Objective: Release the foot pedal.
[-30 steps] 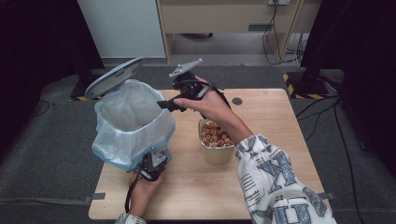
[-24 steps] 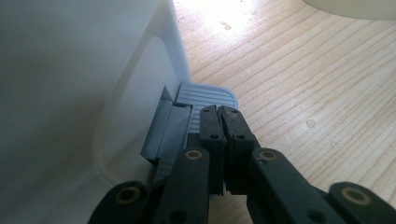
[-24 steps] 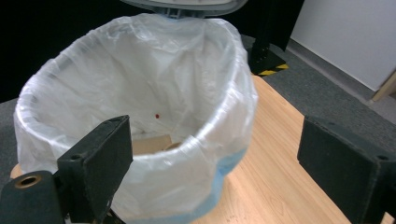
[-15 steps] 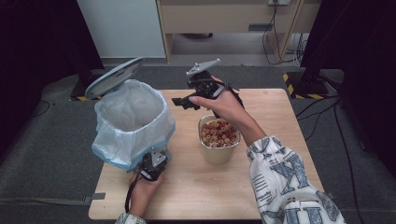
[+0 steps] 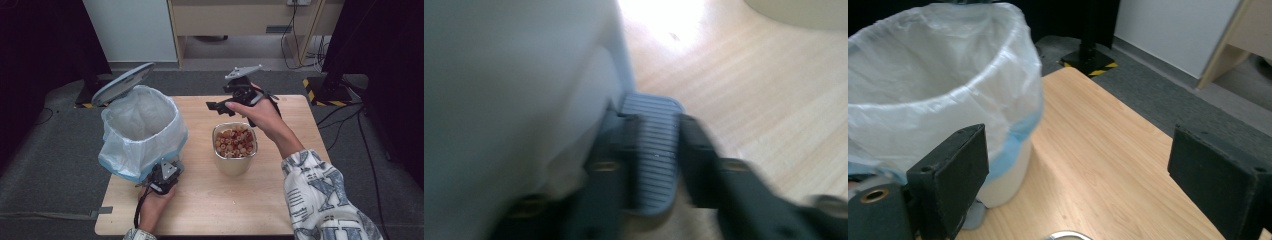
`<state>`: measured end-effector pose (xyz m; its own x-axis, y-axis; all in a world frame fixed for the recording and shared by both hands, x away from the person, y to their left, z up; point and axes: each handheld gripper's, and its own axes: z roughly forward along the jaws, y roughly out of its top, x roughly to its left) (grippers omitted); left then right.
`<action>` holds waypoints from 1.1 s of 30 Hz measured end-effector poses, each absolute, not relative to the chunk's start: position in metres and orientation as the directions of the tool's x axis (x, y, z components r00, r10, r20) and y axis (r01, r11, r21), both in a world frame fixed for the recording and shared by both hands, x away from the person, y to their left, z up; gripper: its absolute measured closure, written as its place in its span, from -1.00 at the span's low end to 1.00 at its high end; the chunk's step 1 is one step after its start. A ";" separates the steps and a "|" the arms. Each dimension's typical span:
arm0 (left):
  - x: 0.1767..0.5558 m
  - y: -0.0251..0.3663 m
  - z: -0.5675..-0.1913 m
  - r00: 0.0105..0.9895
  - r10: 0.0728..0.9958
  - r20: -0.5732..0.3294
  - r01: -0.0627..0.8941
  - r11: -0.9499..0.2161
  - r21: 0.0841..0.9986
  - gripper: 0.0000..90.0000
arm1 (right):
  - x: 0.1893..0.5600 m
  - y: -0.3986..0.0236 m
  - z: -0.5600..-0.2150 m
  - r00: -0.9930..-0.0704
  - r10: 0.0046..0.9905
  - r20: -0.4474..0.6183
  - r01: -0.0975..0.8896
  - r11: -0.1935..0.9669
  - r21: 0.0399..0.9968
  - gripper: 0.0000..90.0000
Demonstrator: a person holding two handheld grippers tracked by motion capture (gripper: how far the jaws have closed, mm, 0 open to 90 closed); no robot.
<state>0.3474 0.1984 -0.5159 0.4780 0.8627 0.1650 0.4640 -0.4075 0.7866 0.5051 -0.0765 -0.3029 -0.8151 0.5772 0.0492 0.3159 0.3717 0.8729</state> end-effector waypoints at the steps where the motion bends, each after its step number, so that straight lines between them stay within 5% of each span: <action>1: 0.347 0.198 -0.516 0.478 0.863 0.165 0.464 -0.407 0.787 0.39 | 0.505 -0.076 -0.303 -0.815 0.577 0.049 0.316 0.372 0.873 -0.78; 15: 0.332 0.179 -0.504 0.547 0.835 0.052 0.446 -0.343 0.827 -0.20 | 0.498 -0.166 -0.332 -0.658 0.750 0.071 0.390 0.259 0.883 -0.82; 33: 0.335 0.183 -0.507 0.553 0.832 0.043 0.468 -0.353 0.810 -0.39 | 0.467 -0.238 -0.391 -0.406 0.911 0.072 0.459 0.135 0.878 -0.86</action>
<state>0.3350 0.1828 -0.5068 0.5529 0.8321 0.0434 0.4682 -0.3533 0.8099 0.4667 -0.2383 -0.3907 -0.4064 0.9108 0.0722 0.4588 0.1352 0.8782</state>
